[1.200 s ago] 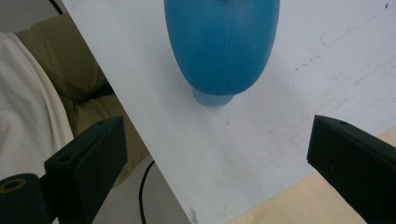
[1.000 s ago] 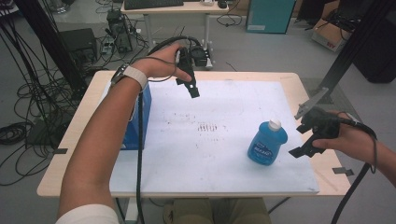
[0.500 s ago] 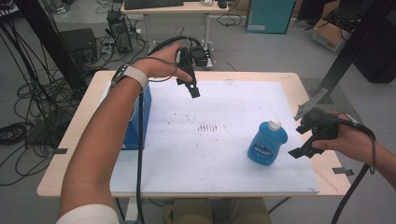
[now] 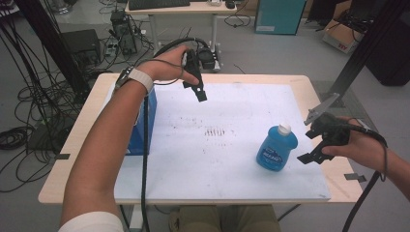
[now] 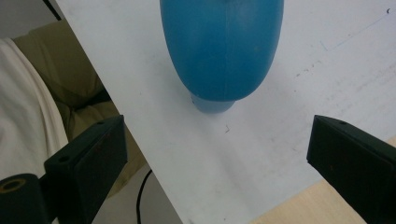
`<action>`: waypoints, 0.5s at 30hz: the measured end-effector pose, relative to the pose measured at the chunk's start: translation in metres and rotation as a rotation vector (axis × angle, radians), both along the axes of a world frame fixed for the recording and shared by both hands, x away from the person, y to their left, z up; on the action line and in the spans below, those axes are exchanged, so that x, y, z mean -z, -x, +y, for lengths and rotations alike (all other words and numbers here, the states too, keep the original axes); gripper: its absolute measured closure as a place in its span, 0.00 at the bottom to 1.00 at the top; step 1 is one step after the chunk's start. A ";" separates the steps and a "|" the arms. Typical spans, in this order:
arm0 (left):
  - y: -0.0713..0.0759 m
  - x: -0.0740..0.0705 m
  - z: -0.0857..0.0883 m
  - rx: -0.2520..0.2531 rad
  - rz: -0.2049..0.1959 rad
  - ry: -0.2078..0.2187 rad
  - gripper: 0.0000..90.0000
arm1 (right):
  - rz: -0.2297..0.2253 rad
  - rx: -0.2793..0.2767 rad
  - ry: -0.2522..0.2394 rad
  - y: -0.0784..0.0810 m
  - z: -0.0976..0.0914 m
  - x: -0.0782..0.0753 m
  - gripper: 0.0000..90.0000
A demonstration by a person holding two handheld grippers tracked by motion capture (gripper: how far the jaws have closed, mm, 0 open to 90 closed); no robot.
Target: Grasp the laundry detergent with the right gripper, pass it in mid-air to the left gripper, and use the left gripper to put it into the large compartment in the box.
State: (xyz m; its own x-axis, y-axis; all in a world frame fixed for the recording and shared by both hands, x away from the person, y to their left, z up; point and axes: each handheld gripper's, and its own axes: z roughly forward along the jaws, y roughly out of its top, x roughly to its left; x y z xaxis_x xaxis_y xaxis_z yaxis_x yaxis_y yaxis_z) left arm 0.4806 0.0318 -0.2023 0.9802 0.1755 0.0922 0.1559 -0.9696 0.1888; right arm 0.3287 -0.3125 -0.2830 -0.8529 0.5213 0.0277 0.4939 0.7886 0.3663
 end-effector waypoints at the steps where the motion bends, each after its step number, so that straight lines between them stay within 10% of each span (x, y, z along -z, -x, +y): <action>1: 0.000 0.000 0.000 0.000 -0.004 0.000 0.11 | 0.000 0.000 0.000 0.000 0.000 0.000 0.06; 15: 0.002 0.003 -0.001 -0.021 0.007 0.021 0.11 | -0.043 0.037 -0.082 0.003 -0.004 0.011 0.06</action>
State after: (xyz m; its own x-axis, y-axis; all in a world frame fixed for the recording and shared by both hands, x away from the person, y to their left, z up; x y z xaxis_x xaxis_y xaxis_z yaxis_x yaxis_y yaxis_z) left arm 0.4789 0.0312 -0.2049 0.9768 0.1982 0.0814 0.1778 -0.9618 0.2083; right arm 0.3257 -0.3160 -0.2944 -0.8345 0.5499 0.0353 0.5044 0.7365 0.4506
